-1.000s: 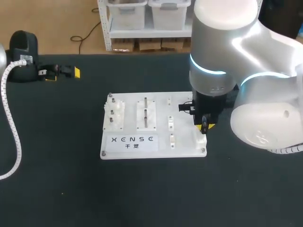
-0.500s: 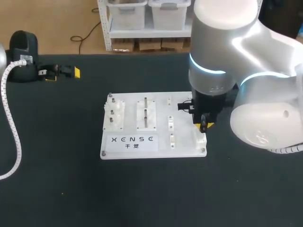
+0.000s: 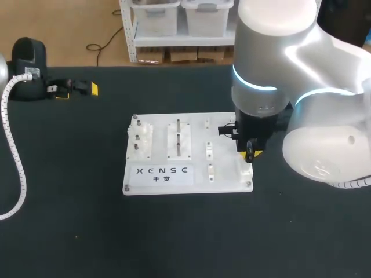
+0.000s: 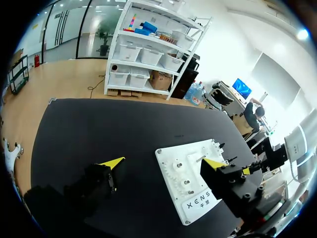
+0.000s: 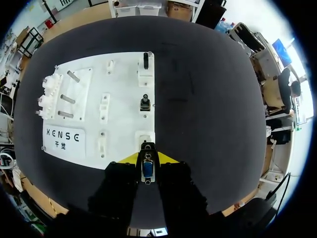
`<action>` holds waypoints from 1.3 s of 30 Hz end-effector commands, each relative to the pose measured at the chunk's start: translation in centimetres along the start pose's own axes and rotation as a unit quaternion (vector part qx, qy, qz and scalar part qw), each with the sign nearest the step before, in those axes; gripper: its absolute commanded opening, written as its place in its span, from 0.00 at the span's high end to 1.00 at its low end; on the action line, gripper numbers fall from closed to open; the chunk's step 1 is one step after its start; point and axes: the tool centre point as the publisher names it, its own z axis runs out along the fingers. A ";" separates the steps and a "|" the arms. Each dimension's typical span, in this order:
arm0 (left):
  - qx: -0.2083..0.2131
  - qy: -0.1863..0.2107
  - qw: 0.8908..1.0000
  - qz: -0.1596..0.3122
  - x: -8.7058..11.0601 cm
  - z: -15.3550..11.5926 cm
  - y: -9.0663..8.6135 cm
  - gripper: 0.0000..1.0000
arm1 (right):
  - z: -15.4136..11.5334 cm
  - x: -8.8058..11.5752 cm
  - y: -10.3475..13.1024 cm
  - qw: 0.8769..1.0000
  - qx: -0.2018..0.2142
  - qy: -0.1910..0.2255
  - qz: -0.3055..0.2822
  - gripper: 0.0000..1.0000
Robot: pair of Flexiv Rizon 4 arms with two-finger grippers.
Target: Insert the USB connector, Ethernet cable, and multi-pin plug into their matching sockets one by one.
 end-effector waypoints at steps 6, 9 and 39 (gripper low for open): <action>0.000 0.000 1.000 0.000 0.0 0.0 0.0 0.00 | 0.1 0.0 0.1 1.000 0.000 -0.002 0.000 1.00; 0.000 0.000 1.000 0.000 0.0 0.0 0.0 0.00 | 0.3 0.0 0.1 1.000 0.000 0.000 0.000 1.00; 0.000 0.000 1.000 0.000 0.0 0.0 0.0 0.00 | 0.7 0.0 0.7 1.000 0.002 0.007 0.003 1.00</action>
